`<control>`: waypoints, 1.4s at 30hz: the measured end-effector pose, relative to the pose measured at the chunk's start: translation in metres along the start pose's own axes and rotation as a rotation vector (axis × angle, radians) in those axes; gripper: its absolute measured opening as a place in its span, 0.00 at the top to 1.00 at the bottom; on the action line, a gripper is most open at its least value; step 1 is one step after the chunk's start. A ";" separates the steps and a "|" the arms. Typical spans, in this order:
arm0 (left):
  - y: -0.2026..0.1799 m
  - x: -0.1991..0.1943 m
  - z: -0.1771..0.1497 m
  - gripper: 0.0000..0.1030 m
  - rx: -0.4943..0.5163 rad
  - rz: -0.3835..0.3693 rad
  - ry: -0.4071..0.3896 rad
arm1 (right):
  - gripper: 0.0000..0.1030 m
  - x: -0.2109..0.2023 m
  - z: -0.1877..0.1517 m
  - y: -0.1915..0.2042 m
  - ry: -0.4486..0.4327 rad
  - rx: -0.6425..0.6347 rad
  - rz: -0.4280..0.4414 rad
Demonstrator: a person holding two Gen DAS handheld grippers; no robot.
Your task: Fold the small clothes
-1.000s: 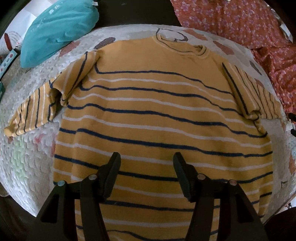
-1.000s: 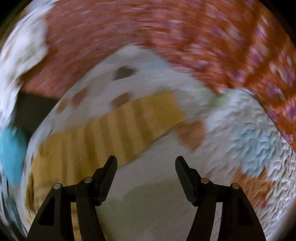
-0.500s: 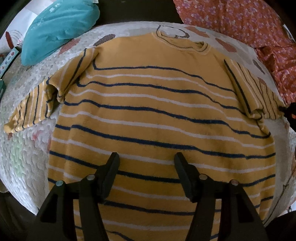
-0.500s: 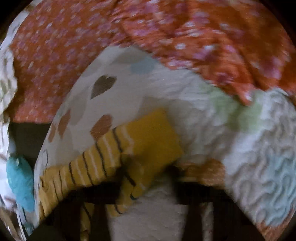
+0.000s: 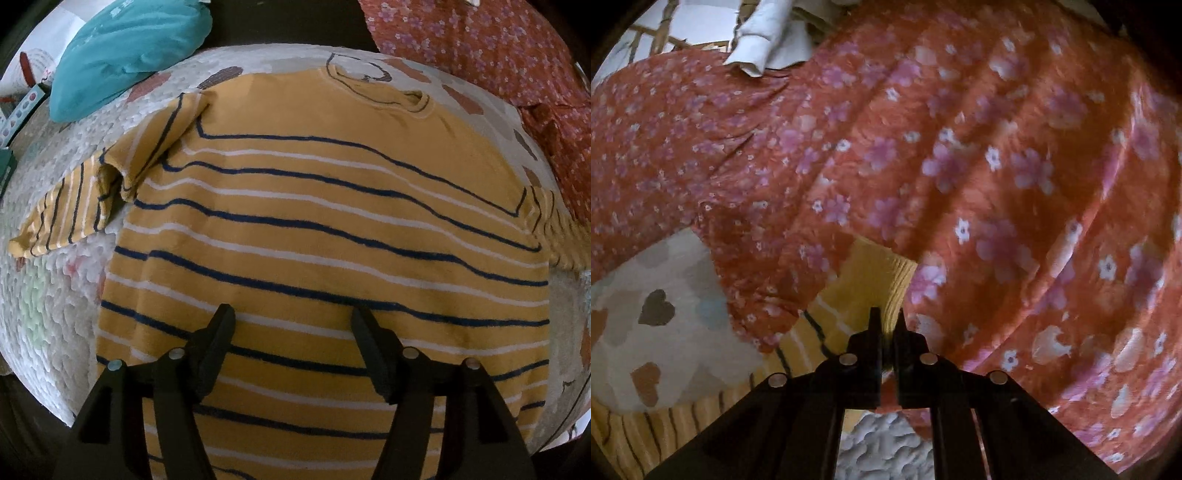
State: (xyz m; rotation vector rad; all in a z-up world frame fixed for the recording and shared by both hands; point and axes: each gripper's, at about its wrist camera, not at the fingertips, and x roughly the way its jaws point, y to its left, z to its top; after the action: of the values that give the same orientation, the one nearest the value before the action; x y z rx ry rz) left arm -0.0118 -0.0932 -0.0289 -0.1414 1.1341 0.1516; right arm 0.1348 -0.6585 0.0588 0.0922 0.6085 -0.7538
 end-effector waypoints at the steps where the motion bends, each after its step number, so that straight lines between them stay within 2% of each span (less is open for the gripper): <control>1: 0.003 -0.001 0.000 0.37 -0.009 -0.004 0.002 | 0.95 -0.001 0.001 0.004 0.006 0.011 0.025; 4: 0.013 -0.004 0.002 0.37 -0.027 -0.008 0.000 | 0.95 -0.016 0.001 0.020 0.023 0.037 0.168; 7: 0.033 -0.013 0.006 0.37 -0.070 -0.011 -0.019 | 0.95 -0.051 -0.003 0.058 0.053 0.043 0.402; 9: 0.049 -0.019 0.007 0.37 -0.105 -0.005 -0.032 | 0.95 -0.075 -0.009 0.086 0.070 0.016 0.525; 13: 0.092 -0.029 0.008 0.37 -0.206 0.003 -0.044 | 0.95 -0.139 -0.042 0.169 0.190 -0.106 0.823; 17: 0.146 -0.035 0.005 0.36 -0.334 0.003 -0.044 | 0.95 -0.183 -0.086 0.246 0.342 -0.159 0.991; 19: 0.165 -0.036 0.003 0.36 -0.387 -0.013 -0.039 | 0.95 -0.201 -0.109 0.289 0.405 -0.198 1.049; 24: 0.199 -0.038 -0.001 0.35 -0.479 -0.026 -0.030 | 0.95 -0.231 -0.156 0.363 0.523 -0.271 1.115; 28: 0.207 -0.037 -0.003 0.35 -0.510 -0.055 -0.017 | 0.95 -0.244 -0.185 0.401 0.592 -0.272 1.127; 30: 0.209 -0.039 -0.004 0.35 -0.514 -0.066 -0.019 | 0.95 -0.248 -0.189 0.409 0.615 -0.268 1.136; 35: 0.210 -0.036 -0.002 0.35 -0.515 -0.079 -0.009 | 0.94 -0.266 -0.211 0.435 0.659 -0.335 1.167; 38: 0.209 -0.034 -0.001 0.35 -0.521 -0.076 -0.004 | 0.88 -0.267 -0.226 0.447 0.725 -0.368 1.184; 40: 0.209 -0.034 -0.001 0.35 -0.524 -0.074 -0.010 | 0.70 -0.266 -0.233 0.449 0.777 -0.380 1.214; 42: 0.208 -0.034 0.000 0.35 -0.519 -0.062 -0.014 | 0.57 -0.268 -0.230 0.440 0.803 -0.358 1.272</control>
State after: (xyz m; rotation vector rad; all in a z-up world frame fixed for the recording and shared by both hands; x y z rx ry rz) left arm -0.0661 0.1091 -0.0052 -0.6346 1.0547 0.3898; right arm 0.1650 -0.1040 -0.0422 0.4120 1.2339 0.6837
